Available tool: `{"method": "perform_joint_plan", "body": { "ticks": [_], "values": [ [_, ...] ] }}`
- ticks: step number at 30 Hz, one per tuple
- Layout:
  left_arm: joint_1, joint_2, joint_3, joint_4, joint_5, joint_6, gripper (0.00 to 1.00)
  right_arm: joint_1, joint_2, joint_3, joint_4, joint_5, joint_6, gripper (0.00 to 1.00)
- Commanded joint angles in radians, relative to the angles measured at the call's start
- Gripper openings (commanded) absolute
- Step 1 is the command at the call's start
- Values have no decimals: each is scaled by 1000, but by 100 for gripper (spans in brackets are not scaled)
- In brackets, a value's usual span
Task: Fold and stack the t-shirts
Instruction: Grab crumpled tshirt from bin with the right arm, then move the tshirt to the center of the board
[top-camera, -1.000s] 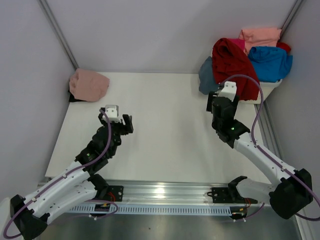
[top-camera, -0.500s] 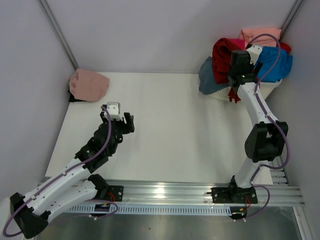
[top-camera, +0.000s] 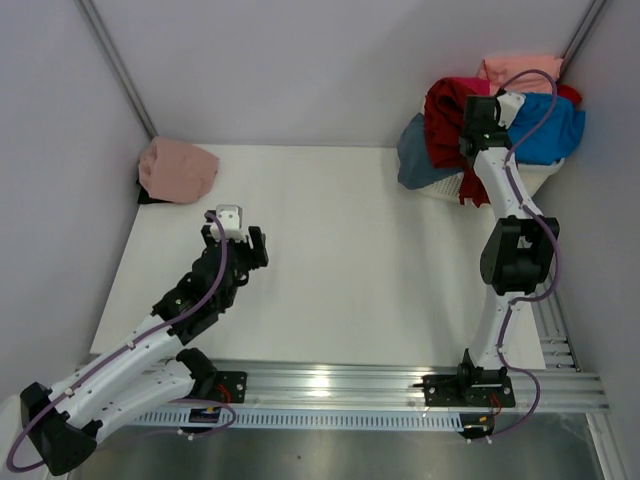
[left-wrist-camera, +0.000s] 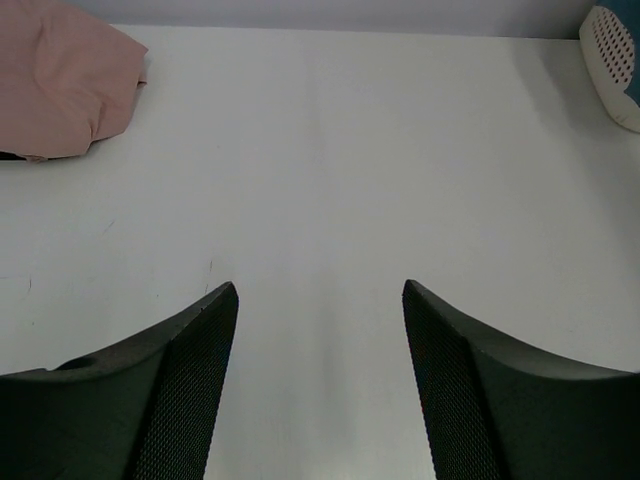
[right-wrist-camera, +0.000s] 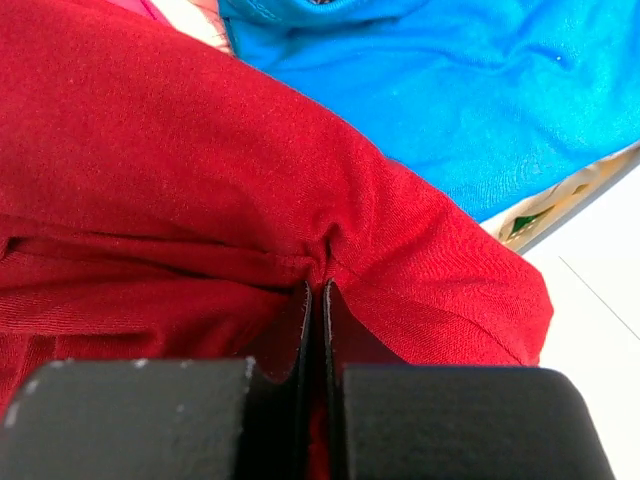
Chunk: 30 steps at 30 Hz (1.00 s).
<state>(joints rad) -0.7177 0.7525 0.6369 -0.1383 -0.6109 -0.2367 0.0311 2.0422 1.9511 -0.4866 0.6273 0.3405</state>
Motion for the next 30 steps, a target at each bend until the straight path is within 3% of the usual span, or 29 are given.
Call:
{"method": "perform_joint_plan", "body": {
  "ticks": [1,8,12,16,24,30],
  "values": [
    [-5,4,37,6,-33,-12,71,4,-17,28,-47,-20,25,0],
    [-5,15,41,5,-38,-12,71,119,-261,-46,156,-28,-215,0],
    [-5,1,32,22,-6,8,75,306,-465,-153,279,-50,-421,0],
    [-3,-4,30,25,-13,11,76,628,-634,-337,347,-175,-555,0],
    [-3,-16,29,22,-39,-1,99,888,-656,-635,289,-201,-370,0],
    [-3,-22,30,12,-64,0,99,895,-656,-788,321,-131,-287,0]
  ]
}}
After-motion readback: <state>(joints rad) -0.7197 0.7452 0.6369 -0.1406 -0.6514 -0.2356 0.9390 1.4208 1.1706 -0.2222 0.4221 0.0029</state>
